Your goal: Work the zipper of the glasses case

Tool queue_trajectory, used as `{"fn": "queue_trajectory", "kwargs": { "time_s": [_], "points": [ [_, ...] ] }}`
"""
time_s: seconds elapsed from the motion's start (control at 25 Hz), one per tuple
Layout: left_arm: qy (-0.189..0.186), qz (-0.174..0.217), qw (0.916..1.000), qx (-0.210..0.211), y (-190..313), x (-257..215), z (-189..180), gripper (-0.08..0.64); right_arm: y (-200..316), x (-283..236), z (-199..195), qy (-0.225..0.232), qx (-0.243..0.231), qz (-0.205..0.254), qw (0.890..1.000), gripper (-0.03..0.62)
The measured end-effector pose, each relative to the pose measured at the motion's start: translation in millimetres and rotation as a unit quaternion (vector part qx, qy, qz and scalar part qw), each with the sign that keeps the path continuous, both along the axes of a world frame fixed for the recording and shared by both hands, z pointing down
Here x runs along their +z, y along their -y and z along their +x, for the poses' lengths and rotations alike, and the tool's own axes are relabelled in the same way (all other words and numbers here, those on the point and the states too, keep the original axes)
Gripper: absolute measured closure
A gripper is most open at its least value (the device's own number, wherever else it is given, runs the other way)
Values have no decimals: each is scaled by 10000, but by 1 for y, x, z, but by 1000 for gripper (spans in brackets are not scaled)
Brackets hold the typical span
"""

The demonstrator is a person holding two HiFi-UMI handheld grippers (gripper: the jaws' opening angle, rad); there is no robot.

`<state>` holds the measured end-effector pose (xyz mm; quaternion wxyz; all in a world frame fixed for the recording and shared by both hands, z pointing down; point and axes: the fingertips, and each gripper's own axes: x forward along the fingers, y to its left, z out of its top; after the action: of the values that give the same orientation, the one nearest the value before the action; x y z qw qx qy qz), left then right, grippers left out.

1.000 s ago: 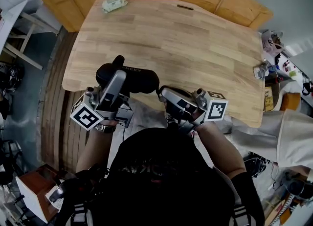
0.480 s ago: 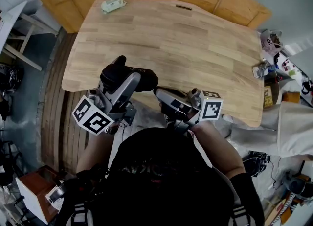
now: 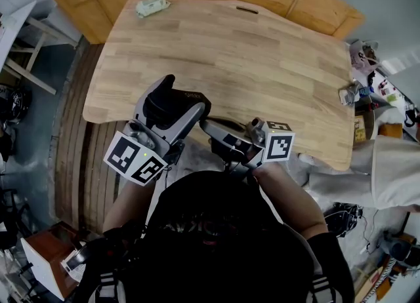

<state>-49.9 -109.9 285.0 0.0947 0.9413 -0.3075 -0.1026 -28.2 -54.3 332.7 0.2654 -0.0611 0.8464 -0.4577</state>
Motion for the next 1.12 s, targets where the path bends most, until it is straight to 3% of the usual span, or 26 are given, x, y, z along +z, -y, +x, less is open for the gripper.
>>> {"fn": "queue_trajectory", "kwargs": {
  "time_s": [0.16, 0.48, 0.76, 1.12],
  "points": [
    [373, 168, 9992, -40, -1, 4, 3, 202, 0, -2, -6, 20, -70, 19, 10000, 575],
    [711, 187, 9973, 15, 1, 15, 7, 201, 3, -2, -13, 63, -171, 8, 9998, 575],
    [463, -48, 9981, 416, -2, 14, 13, 196, 1, -7, -10, 323, -279, -30, 9991, 575],
    [176, 170, 9931, 1150, -21, 0, 12, 192, -1, -23, 8, 965, -377, -69, 9946, 575]
  ]
}}
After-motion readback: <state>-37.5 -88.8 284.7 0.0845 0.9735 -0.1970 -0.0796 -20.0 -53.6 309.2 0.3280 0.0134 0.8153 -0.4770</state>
